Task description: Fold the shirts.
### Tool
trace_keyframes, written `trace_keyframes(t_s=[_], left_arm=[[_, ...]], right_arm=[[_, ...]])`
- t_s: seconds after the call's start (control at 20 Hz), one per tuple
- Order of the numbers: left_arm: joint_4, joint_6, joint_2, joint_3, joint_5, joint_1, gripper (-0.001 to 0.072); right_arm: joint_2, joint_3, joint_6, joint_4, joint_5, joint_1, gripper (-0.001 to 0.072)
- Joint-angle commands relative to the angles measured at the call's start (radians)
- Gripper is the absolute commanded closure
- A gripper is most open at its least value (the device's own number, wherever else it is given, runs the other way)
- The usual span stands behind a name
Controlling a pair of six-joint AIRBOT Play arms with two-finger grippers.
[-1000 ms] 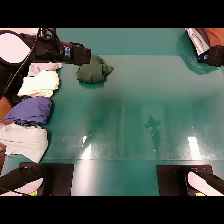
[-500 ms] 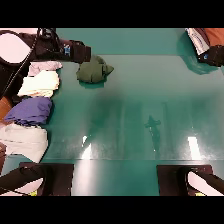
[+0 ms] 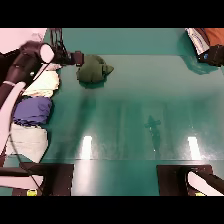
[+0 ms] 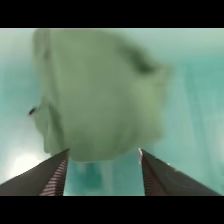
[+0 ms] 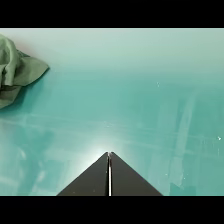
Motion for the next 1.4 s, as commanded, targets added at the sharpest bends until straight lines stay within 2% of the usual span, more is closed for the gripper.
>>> trace_keyframes(t_s=[0.0, 0.15, 0.25, 0.3, 0.35, 0.4, 0.6, 0.75, 0.85, 0.95, 1.05, 1.2, 1.35], left_arm=[[-0.127, -0.004, -0.174, 0.000, 0.044, 0.056, 0.0172], [-0.218, 0.033, -0.238, 0.001, 0.101, 0.056, 0.0174], [-0.218, 0.033, -0.239, 0.011, 0.115, 0.057, 0.0176], [-0.216, 0.033, -0.235, 0.021, 0.112, 0.058, 0.0343], [-0.208, 0.034, -0.229, 0.032, 0.109, 0.058, 0.0553], [-0.206, 0.034, -0.223, 0.053, 0.100, 0.058, 0.0680], [-0.140, 0.034, -0.136, 0.186, 0.021, 0.058, 0.0686], [-0.049, 0.033, 0.043, 0.301, -0.027, 0.058, 0.0686], [-0.044, 0.034, 0.172, 0.343, -0.060, 0.056, 0.0686], [-0.042, 0.083, 0.293, 0.343, -0.095, 0.023, 0.0686], [-0.043, 0.114, 0.348, 0.343, -0.192, -0.042, 0.0686], [-0.040, 0.114, 0.348, 0.290, -0.366, -0.196, 0.0686], [-0.054, 0.101, 0.346, 0.076, -0.329, -0.371, 0.0684]], right_arm=[[0.000, 0.000, 0.000, 0.002, 0.001, 0.000, 0.0697], [0.000, 0.000, 0.000, 0.002, 0.000, 0.000, 0.0697], [-0.001, 0.000, 0.000, 0.002, 0.000, 0.000, 0.0697], [-0.001, 0.000, 0.000, 0.002, 0.000, 0.000, 0.0697], [0.000, 0.000, 0.000, 0.002, 0.001, 0.000, 0.0697], [0.000, 0.000, 0.000, 0.002, 0.001, 0.000, 0.0697], [0.036, 0.002, 0.000, 0.003, -0.021, 0.000, 0.0697], [0.135, 0.002, 0.000, 0.002, -0.112, 0.000, 0.0698], [0.203, 0.002, 0.000, 0.002, -0.184, 0.000, 0.0698], [0.257, 0.002, 0.000, 0.002, -0.230, 0.000, 0.0698], [0.287, 0.002, 0.001, 0.002, -0.248, 0.000, 0.0697], [0.294, 0.002, 0.001, 0.003, -0.229, 0.000, 0.0698], [0.283, 0.001, 0.001, 0.002, -0.182, 0.000, 0.0698]])
